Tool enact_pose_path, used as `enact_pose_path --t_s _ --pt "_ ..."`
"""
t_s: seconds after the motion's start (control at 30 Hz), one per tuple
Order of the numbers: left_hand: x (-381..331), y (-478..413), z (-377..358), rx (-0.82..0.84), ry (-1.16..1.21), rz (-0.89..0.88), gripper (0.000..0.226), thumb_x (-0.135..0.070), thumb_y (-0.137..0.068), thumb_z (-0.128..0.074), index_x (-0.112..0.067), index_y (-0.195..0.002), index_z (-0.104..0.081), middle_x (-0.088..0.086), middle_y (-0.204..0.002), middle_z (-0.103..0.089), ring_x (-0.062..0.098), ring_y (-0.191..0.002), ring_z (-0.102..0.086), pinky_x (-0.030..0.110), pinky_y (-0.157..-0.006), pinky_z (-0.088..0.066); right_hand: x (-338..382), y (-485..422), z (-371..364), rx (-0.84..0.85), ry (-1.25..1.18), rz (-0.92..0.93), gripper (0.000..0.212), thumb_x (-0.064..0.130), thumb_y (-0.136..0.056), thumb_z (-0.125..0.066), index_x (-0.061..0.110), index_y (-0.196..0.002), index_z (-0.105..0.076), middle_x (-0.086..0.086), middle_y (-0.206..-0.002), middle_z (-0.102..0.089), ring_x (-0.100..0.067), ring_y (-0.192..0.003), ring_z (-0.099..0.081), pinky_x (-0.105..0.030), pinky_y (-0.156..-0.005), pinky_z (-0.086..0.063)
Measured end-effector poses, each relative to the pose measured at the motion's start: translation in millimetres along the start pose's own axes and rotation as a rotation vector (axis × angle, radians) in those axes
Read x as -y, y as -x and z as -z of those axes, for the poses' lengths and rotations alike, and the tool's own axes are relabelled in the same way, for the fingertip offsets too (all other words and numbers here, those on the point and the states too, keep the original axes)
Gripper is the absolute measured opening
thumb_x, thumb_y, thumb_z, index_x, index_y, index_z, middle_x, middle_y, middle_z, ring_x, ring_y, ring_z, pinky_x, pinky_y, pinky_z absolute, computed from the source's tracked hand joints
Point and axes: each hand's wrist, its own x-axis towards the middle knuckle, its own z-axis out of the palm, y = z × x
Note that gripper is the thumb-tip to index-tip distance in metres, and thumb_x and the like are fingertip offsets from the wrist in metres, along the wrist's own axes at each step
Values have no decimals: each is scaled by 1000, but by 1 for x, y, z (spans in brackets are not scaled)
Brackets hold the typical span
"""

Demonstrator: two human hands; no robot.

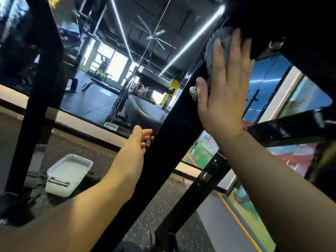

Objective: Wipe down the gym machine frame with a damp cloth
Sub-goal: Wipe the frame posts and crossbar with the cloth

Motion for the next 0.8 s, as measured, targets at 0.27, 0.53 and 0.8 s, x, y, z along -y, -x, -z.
enact_pose_path --t_s 0.27,0.53,0.8 --pt "100 10 61 -184 7 137 51 -42 -101 -20 -15 -102 -64 4 -101 -65 13 -92 -58 24 -76 -43 85 172 -36 217 -29 166 56 29 -93 -48 20 -144 -28 -11 -150 -21 -31 -142 -8 -44 -118 -5" --pt "179 21 125 -231 -98 256 52 -40 -102 -17 -22 -89 -63 -4 -87 -68 10 -85 -61 26 -79 -46 159 332 -69 387 -24 315 67 28 -90 -49 21 -151 -23 -5 -161 9 -24 -148 8 -41 -120 5" --pt "236 45 175 -147 -275 411 55 -42 -102 -9 -19 -107 -58 4 -114 -61 14 -105 -57 23 -84 -43 222 452 -91 613 -121 517 74 20 -81 -36 14 -152 -16 3 -158 -12 -25 -148 5 -38 -119 10"
